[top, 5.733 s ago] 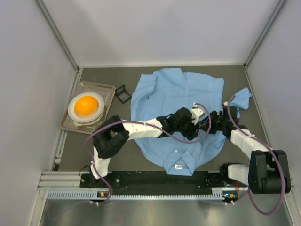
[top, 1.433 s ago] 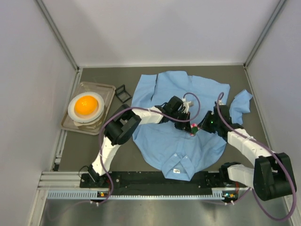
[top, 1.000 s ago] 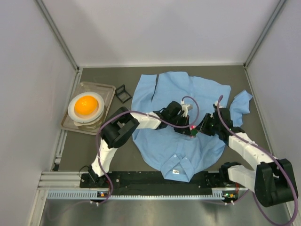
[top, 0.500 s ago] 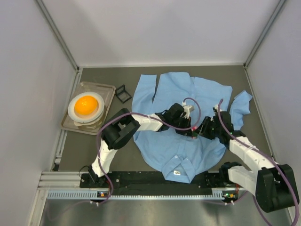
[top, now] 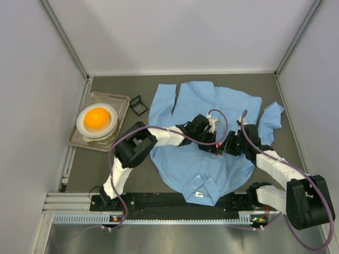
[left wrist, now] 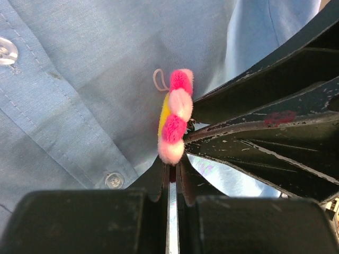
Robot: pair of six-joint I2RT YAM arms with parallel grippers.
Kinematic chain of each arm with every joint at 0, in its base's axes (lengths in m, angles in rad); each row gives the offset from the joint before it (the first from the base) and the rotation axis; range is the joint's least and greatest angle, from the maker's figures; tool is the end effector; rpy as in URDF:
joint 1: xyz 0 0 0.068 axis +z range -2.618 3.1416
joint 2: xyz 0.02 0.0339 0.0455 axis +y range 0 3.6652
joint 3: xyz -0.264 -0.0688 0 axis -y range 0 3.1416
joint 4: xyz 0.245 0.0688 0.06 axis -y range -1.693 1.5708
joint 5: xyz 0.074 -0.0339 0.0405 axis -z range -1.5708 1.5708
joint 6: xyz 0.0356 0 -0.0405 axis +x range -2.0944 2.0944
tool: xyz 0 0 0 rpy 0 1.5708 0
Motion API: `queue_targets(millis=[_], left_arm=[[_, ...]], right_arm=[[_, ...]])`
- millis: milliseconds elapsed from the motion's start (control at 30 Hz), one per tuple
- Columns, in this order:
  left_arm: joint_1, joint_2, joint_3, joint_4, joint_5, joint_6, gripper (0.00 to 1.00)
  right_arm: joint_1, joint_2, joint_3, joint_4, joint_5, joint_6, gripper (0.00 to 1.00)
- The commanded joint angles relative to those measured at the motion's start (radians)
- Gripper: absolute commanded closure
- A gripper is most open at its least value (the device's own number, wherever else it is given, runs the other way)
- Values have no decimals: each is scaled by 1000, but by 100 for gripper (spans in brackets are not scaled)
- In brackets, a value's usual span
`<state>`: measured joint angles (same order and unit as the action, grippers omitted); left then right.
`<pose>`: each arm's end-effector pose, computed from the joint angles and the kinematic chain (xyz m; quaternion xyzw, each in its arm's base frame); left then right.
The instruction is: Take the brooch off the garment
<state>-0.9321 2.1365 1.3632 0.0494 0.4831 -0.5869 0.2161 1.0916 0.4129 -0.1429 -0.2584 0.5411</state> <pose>0.2596 -0.3774 0.1383 0.2489 0.8552 -0.4329 0.1392 0.1939 0.0519 0.1613 0.1028 0.9184 0.2455 0.2928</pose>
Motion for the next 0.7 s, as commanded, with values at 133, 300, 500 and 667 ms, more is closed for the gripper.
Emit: queue_targets(millis=[133, 300, 500, 667], left_arm=[[-16, 19, 63, -45, 80, 41, 100], [-16, 28, 88, -97, 101, 67, 100], [-14, 59, 122, -134, 117, 82, 100], [-11, 85, 149, -164, 121, 87, 100]], right_arm=[[12, 50, 52, 52, 24, -55, 68], [11, 66, 69, 39, 24, -87, 60], [8, 111, 86, 34, 16, -87, 61], [6, 116, 90, 45, -27, -87, 71]])
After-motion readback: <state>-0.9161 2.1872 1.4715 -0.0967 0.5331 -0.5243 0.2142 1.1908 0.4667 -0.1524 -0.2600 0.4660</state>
